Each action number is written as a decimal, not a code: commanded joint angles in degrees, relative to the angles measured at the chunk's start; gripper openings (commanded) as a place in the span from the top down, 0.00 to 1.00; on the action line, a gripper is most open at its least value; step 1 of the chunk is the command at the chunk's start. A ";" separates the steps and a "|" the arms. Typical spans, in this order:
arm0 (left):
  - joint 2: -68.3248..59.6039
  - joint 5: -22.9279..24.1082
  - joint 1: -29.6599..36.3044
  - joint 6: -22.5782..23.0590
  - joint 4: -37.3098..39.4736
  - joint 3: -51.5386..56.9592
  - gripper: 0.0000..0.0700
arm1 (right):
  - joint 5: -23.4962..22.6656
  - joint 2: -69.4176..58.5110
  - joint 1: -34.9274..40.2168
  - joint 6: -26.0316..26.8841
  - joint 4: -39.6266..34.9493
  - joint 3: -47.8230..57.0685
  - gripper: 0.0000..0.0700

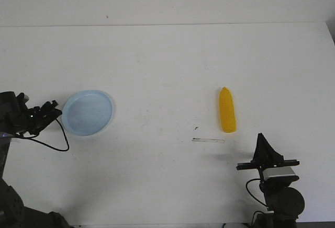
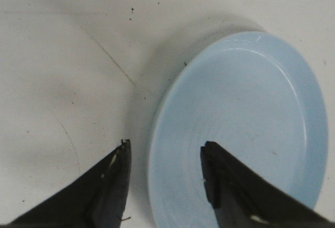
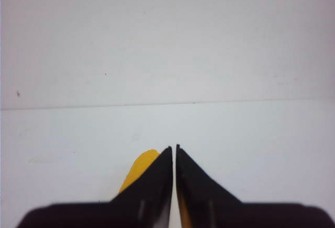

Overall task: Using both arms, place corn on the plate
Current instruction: 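Reach the left gripper to the near rim of the blue plate, then push the blue plate with the left gripper toward the yellow corn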

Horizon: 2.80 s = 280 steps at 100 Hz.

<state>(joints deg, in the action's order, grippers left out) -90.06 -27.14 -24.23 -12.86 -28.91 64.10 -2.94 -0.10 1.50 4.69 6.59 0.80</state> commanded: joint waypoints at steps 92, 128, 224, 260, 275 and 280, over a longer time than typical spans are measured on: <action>-5.46 -0.02 5.79 1.33 3.28 -3.43 0.76 | -0.02 0.02 0.04 -0.44 0.66 -0.07 0.99; -4.24 -0.02 6.54 -2.32 3.28 -3.43 1.00 | -0.02 0.02 0.04 -0.44 0.66 -0.07 0.99; -2.43 9.03 50.03 -24.06 13.46 -3.43 1.00 | -0.02 0.02 0.04 -0.44 0.66 -0.07 0.99; -3.13 11.28 50.66 -25.11 13.53 -3.43 0.99 | -0.02 0.02 0.04 -0.44 0.66 -0.07 0.99; -3.56 11.28 50.66 -25.11 13.57 -3.43 0.91 | -0.02 0.02 0.04 -0.44 0.66 -0.07 0.99; -3.61 11.28 50.66 -25.11 13.55 -3.43 0.81 | -0.02 0.02 0.04 -0.44 0.66 -0.07 0.99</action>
<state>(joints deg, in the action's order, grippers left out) -92.25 -15.75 26.13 -37.54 -15.46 60.18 -2.94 -0.08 1.50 4.69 6.63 0.80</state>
